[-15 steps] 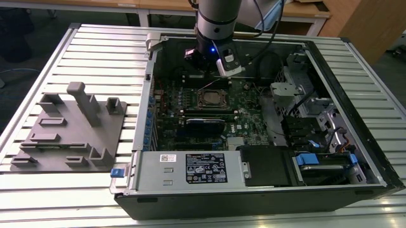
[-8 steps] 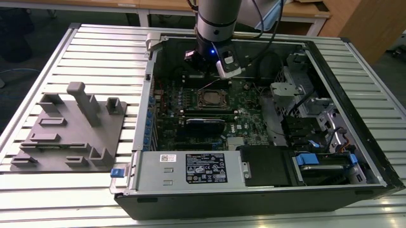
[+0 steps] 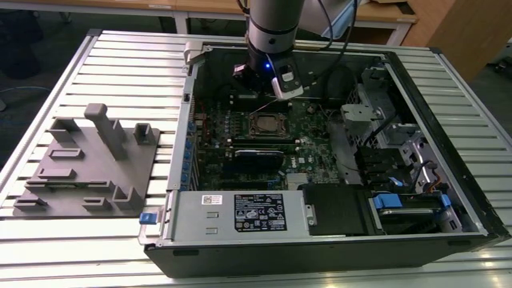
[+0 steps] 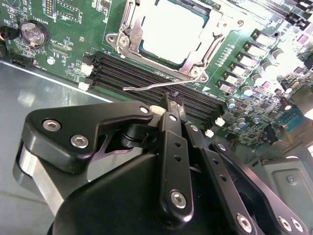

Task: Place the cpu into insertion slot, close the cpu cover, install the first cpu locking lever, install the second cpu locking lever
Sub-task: 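Install the first cpu locking lever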

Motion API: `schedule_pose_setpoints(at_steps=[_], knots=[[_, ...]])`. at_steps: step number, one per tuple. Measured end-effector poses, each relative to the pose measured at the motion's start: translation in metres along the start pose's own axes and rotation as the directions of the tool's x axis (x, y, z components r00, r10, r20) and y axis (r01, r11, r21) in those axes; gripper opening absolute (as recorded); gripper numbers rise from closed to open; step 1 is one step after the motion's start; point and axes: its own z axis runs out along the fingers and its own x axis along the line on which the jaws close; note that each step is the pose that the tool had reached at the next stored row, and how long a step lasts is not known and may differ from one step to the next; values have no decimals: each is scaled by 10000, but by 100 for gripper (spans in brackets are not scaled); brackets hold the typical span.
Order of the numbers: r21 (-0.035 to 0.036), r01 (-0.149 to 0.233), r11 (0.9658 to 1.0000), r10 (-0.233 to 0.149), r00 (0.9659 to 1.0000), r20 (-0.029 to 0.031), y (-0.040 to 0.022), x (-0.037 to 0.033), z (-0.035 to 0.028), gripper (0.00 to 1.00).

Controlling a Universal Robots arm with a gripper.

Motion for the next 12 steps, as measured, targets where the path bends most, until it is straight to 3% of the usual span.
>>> schedule_pose_setpoints(at_steps=[7, 12], knots=[[-2, -24, 10000, 24, 10000, 10, -8, -1, 35, 10], [-1, -31, 10000, 31, 10000, 12, 24, -32, 51, 10]])
